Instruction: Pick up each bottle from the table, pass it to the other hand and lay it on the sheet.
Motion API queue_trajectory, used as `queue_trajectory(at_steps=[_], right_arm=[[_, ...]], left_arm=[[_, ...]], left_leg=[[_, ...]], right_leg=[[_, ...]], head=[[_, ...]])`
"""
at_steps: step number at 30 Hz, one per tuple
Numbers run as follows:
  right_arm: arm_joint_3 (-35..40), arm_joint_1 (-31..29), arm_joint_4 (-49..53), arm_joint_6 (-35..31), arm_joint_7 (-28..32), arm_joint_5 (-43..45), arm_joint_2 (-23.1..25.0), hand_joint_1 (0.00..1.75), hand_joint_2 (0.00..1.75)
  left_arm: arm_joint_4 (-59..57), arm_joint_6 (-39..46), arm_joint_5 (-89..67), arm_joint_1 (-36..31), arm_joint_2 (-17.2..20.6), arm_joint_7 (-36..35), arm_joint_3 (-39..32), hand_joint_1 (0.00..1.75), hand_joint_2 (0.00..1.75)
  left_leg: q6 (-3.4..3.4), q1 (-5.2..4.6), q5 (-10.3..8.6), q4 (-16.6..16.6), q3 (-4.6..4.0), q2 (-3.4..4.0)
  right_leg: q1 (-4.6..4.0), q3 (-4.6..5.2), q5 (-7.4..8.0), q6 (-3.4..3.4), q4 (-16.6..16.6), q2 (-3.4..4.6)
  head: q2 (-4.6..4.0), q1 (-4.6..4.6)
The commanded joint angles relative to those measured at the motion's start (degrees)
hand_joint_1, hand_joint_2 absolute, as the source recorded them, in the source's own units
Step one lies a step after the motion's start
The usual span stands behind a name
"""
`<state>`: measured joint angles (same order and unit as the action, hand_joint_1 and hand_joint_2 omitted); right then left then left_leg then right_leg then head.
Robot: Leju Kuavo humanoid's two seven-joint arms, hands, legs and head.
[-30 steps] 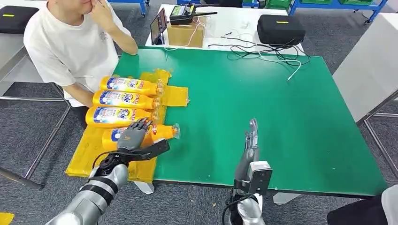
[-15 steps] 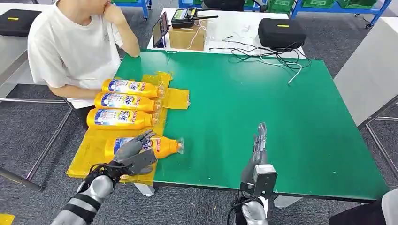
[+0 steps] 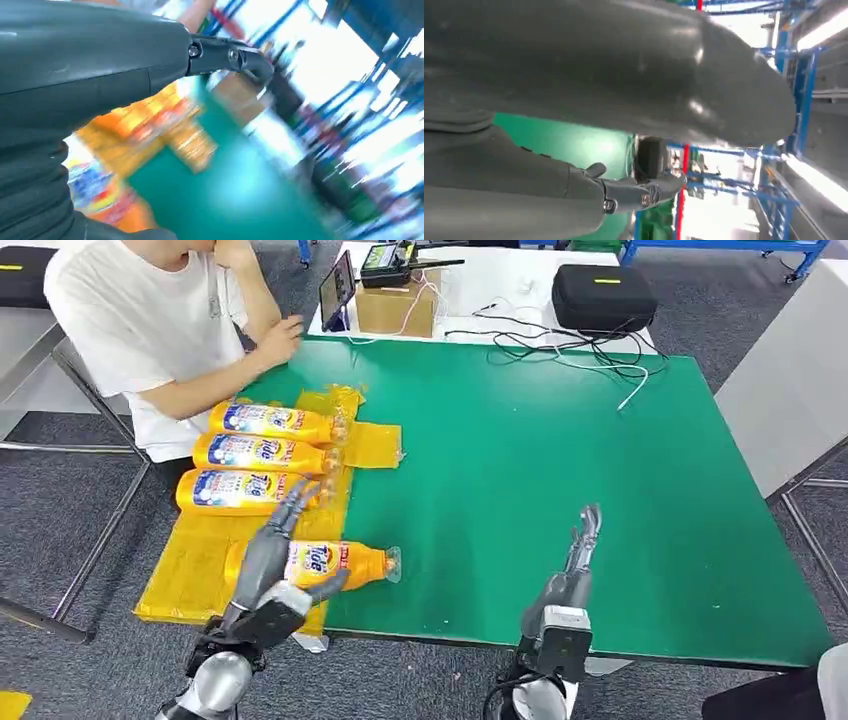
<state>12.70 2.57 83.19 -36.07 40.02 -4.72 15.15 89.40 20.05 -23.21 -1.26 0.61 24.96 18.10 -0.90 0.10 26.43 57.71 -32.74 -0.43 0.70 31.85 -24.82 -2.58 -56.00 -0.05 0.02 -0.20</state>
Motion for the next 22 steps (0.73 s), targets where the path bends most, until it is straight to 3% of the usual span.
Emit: queue_trajectory(at_steps=[1, 4, 7, 9, 12, 14, 15, 16, 22], right_arm=[[4.69, -0.87, 1.37, -3.07, -0.02, 0.00, -3.42, 0.00, 0.00], [2.99, -0.04, 4.82, -3.93, -0.02, -5.25, -2.80, 0.00, 0.00], [0.85, 0.81, 2.90, 1.11, -0.02, 6.79, -2.58, 0.00, 0.00], [-3.97, -0.23, -1.57, 2.46, -0.02, 8.19, -0.26, 0.00, 0.00], [-3.37, -3.01, -9.08, -2.61, -0.48, 9.89, 0.19, 0.00, 0.00], [-1.83, -3.72, -10.40, -3.93, -0.60, 9.10, -0.08, 0.00, 0.00], [-4.73, -3.10, -9.00, -3.93, -0.02, 7.65, 1.90, 0.00, 0.00], [-3.60, -2.61, -7.26, -3.82, -0.02, 7.72, 1.79, 0.00, 0.00], [-2.11, -2.23, -6.01, -3.70, -0.09, 7.93, 0.98, 0.00, 0.00]], left_arm=[[5.28, 2.37, 4.12, 1.31, -3.36, 2.81, 0.84, 0.00, 1.75], [7.49, -1.00, 14.14, 2.77, -4.13, 3.36, 1.77, 0.00, 1.75], [9.13, -6.02, 30.67, 6.57, -7.10, -0.09, 0.39, 0.00, 1.75], [8.74, -5.26, 36.42, 8.65, -8.93, -1.29, -0.87, 0.00, 1.75], [6.67, -4.39, 40.56, 11.07, -10.98, -2.04, -2.70, 0.00, 1.75], [5.06, -5.00, 41.85, 11.76, -11.77, -1.91, -3.45, 0.00, 1.75], [4.00, -4.93, 41.87, 11.65, -12.15, -1.89, -3.59, 0.00, 1.75], [3.27, -4.99, 41.54, 11.44, -12.56, -1.41, -3.75, 0.00, 0.00], [2.58, -4.97, 41.08, 10.73, -12.86, -1.17, -3.93, 0.00, 0.00]], left_leg=[[0.03, 0.03, 0.01, 0.00, 0.01, 0.06], [0.03, 0.02, 0.01, 0.03, -0.03, 0.06], [0.02, 0.02, 0.02, 0.01, 0.01, 0.05], [0.01, 0.01, 0.05, -0.07, 0.14, 0.12], [0.02, 0.01, 0.03, -0.07, 0.12, 0.14], [0.04, 0.03, 0.04, -0.12, 0.12, 0.29], [0.04, 0.02, 0.03, -0.10, 0.06, 0.27], [0.06, 0.01, 0.05, -0.10, 0.10, 0.30], [0.02, -0.01, 0.01, -0.07, -0.04, 0.08]], right_leg=[[-0.03, -0.01, 0.00, 0.06, 0.00, 0.03], [-0.04, 0.02, -0.02, 0.05, -0.04, -0.02], [-0.02, -0.03, -0.03, 0.04, -0.02, -0.03], [-0.01, -0.15, -0.02, 0.04, 0.08, 0.04], [-0.01, -0.13, 0.00, 0.05, 0.08, 0.05], [-0.03, -0.13, 0.04, 0.08, 0.13, 0.21], [-0.02, -0.07, 0.04, 0.07, 0.11, 0.20], [-0.01, -0.08, 0.02, 0.11, 0.08, 0.21], [-0.01, 0.04, 0.01, 0.05, 0.04, 0.05]], head=[[-0.02, -0.02], [-0.02, -0.02], [-0.02, -0.02], [-0.02, -0.02], [-0.02, -0.02], [-0.02, -0.02], [-0.02, -0.02], [-0.02, -0.02], [0.00, -0.04]])
